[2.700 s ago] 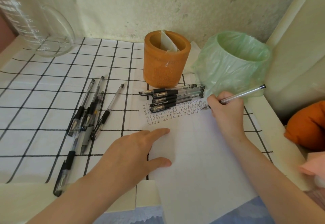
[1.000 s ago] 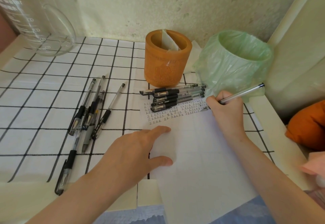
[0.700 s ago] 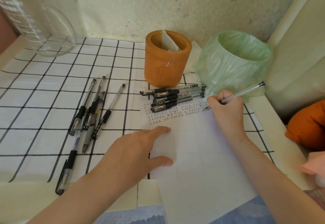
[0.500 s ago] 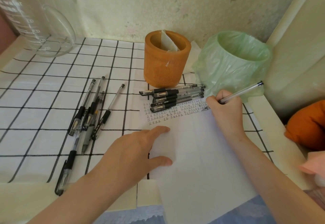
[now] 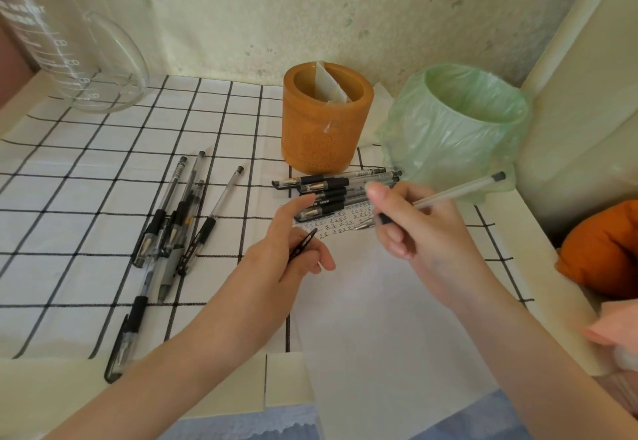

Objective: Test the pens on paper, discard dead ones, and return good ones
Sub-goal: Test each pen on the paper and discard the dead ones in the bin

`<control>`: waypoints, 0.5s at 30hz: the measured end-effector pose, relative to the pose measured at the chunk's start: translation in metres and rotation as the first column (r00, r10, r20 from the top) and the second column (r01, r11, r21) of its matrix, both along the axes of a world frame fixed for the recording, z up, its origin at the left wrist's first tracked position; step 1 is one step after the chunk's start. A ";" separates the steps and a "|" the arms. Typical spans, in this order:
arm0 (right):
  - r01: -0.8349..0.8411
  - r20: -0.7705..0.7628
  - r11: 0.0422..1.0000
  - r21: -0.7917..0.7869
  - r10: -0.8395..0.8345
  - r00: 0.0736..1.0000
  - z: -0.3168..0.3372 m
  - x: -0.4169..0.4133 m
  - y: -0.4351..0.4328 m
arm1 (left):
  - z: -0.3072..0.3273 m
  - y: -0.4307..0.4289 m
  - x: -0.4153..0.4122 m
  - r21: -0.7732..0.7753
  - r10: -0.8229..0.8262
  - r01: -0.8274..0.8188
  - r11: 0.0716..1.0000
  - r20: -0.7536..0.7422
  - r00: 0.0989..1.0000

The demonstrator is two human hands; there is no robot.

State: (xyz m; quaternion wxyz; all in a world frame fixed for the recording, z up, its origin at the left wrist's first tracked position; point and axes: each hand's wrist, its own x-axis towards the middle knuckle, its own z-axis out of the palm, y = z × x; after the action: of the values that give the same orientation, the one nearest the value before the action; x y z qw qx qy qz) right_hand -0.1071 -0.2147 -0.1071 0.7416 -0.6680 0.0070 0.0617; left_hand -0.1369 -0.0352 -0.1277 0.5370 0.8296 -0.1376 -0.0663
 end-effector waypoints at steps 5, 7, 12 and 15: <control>-0.038 -0.016 0.998 -0.051 0.037 0.999 -0.005 -0.008 0.016 | 0.000 -0.003 -0.003 -0.036 -0.022 0.022 0.999 0.002 1.000; -0.046 -0.023 0.997 -0.066 0.045 0.999 -0.006 -0.010 0.019 | 0.001 -0.004 -0.004 -0.039 -0.036 0.037 0.999 0.020 0.999; -0.134 -0.013 0.989 -0.068 0.133 0.991 -0.007 -0.011 0.026 | 0.001 -0.005 -0.006 0.010 -0.050 0.050 0.999 0.066 0.997; -0.218 -0.034 0.974 -0.056 0.216 0.976 -0.008 -0.010 0.025 | 0.001 -0.004 -0.005 0.061 -0.047 0.043 0.997 0.082 0.995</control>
State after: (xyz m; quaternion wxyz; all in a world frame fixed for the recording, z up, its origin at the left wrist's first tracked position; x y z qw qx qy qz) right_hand -0.1173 -0.1894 -0.1147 0.7100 -0.6857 -0.0540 0.1513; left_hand -0.1420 -0.0393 -0.1265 0.5045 0.8438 -0.1767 -0.0476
